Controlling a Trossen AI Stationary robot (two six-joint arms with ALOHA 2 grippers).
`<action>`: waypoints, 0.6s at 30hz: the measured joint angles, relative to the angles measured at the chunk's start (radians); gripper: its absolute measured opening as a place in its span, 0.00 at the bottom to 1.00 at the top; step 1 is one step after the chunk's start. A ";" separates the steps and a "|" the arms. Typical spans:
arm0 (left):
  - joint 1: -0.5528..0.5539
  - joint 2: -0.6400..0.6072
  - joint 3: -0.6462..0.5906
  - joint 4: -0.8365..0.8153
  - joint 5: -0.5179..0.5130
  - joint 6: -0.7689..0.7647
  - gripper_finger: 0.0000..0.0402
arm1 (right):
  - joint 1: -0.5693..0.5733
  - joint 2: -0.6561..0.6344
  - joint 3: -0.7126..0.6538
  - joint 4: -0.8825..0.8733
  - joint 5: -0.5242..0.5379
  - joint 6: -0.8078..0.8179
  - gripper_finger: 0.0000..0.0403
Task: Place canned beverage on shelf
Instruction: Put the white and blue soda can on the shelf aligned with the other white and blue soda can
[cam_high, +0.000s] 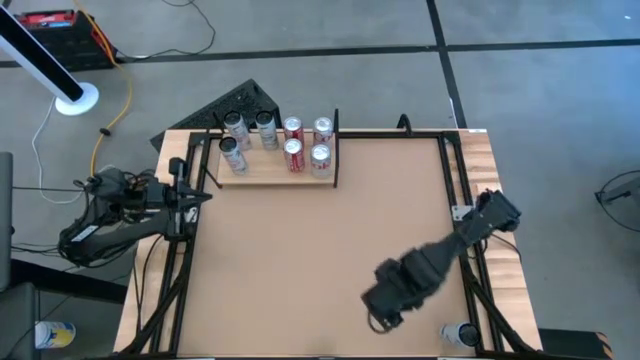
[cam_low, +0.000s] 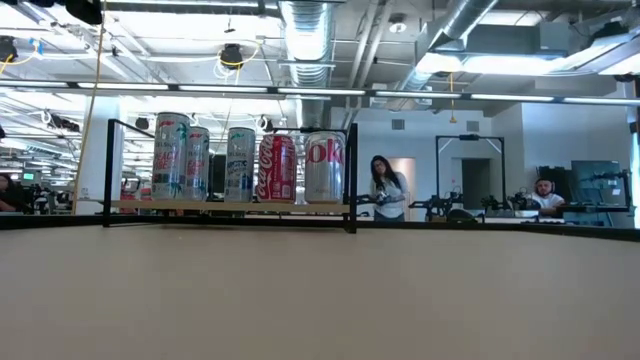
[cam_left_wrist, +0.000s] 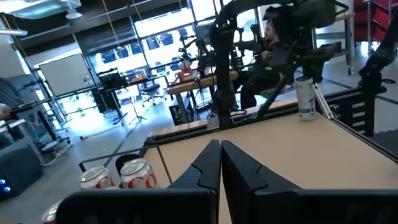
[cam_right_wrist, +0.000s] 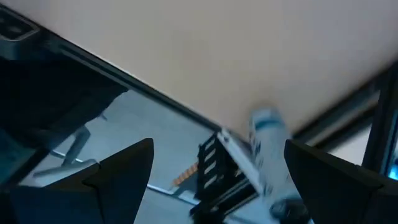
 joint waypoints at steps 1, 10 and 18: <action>0.000 0.000 0.000 0.001 0.000 0.001 0.00 | 0.023 0.001 -0.001 0.000 -0.012 0.060 0.95; 0.000 0.000 0.000 -0.004 0.000 0.019 0.00 | 0.250 -0.012 -0.001 0.001 -0.112 0.503 0.95; 0.000 0.001 -0.023 0.005 -0.001 0.016 0.00 | 0.401 -0.012 -0.005 0.000 -0.044 0.743 0.95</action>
